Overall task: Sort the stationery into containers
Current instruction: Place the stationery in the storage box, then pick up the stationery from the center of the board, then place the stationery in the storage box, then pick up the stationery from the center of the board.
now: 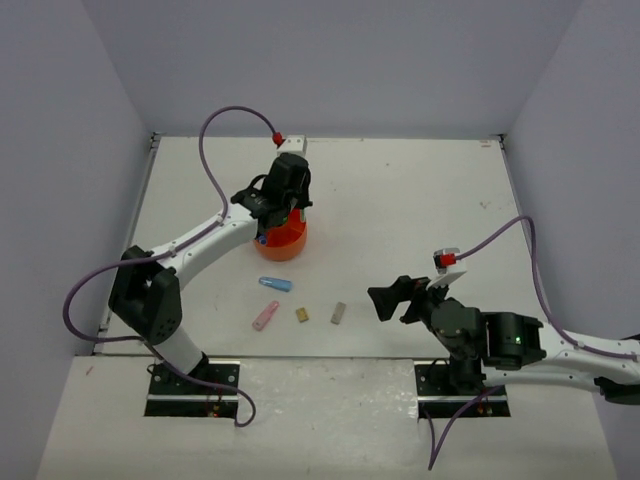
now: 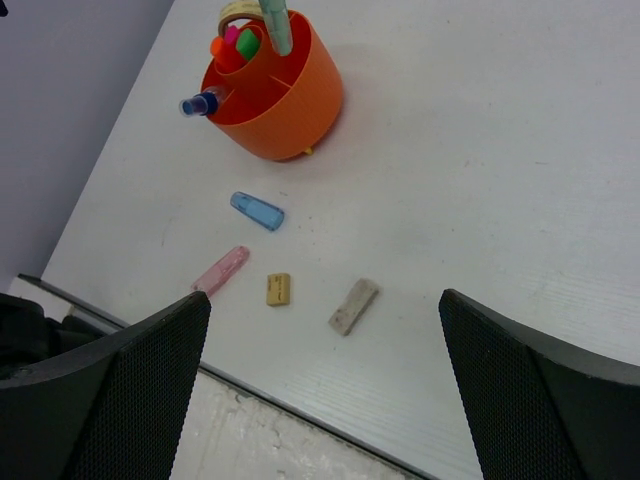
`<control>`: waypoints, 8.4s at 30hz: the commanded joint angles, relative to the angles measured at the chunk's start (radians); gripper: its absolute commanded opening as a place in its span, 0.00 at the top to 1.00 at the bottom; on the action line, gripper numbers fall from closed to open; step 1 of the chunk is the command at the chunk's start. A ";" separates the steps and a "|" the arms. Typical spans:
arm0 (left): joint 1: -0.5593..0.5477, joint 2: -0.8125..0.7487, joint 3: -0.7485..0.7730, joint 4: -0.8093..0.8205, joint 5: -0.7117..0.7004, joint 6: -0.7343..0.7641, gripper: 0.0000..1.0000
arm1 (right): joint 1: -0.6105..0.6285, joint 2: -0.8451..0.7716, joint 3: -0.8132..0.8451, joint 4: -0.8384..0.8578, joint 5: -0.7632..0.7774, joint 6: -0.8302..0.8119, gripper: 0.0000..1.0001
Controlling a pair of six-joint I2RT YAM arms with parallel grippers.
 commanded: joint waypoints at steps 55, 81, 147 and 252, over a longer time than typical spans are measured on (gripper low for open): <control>-0.041 -1.250 -0.597 -0.232 -0.080 0.062 0.00 | -0.326 1.248 0.513 0.455 -0.826 -0.723 0.19; -0.041 -1.287 -0.604 -0.222 -0.061 0.064 0.00 | -0.383 1.435 0.521 0.608 -0.875 -0.725 0.42; -0.041 -1.322 -0.613 -0.229 -0.094 0.049 0.00 | -0.635 1.203 0.672 0.458 -0.843 -0.378 0.86; -0.357 -0.481 -0.899 -0.133 0.019 -0.455 0.66 | -0.561 0.266 -0.009 0.446 -0.661 -0.416 0.29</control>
